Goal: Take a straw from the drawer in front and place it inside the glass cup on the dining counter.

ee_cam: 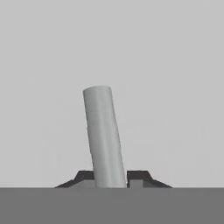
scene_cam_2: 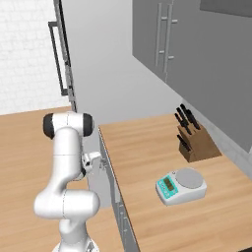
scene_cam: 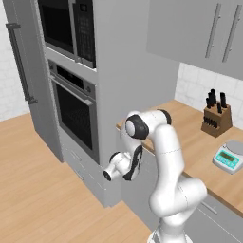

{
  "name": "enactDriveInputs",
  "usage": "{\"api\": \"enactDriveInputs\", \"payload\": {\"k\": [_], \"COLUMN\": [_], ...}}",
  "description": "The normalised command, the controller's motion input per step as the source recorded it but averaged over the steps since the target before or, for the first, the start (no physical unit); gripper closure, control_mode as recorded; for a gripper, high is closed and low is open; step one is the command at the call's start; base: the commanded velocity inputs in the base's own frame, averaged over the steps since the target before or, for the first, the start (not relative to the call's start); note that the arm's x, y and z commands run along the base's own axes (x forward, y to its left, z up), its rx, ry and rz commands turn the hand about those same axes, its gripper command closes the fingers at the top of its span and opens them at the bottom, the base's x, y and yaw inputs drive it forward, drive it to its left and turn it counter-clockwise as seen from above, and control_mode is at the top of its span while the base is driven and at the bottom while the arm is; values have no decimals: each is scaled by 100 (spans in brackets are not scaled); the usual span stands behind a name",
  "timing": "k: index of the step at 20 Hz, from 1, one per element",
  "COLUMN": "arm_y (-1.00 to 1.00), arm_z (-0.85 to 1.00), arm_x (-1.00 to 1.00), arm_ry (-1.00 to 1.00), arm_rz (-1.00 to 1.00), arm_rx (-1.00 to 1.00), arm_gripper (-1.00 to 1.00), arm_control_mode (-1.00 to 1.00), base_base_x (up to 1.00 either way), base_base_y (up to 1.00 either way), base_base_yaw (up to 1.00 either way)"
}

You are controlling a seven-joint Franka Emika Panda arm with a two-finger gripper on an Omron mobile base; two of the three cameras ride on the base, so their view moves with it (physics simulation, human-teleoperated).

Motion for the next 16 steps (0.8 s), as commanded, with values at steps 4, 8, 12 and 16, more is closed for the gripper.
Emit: {"api": "enactDriveInputs", "payload": {"k": [4,8,12,16], "arm_y": [83,91,100,100], "arm_z": [0,2,7,9], "arm_x": [-70,-60,-54,-46], "arm_ry": [-4,0,0,1], "arm_rz": [6,5,2,0], "arm_rx": [5,12,12,14], "arm_gripper": [100,100,100,100], "arm_control_mode": [-100,-100,-100,-100], "base_base_x": [0,0,0,0], "base_base_y": [0,0,0,0], "base_base_yaw": [0,0,0,0]}}
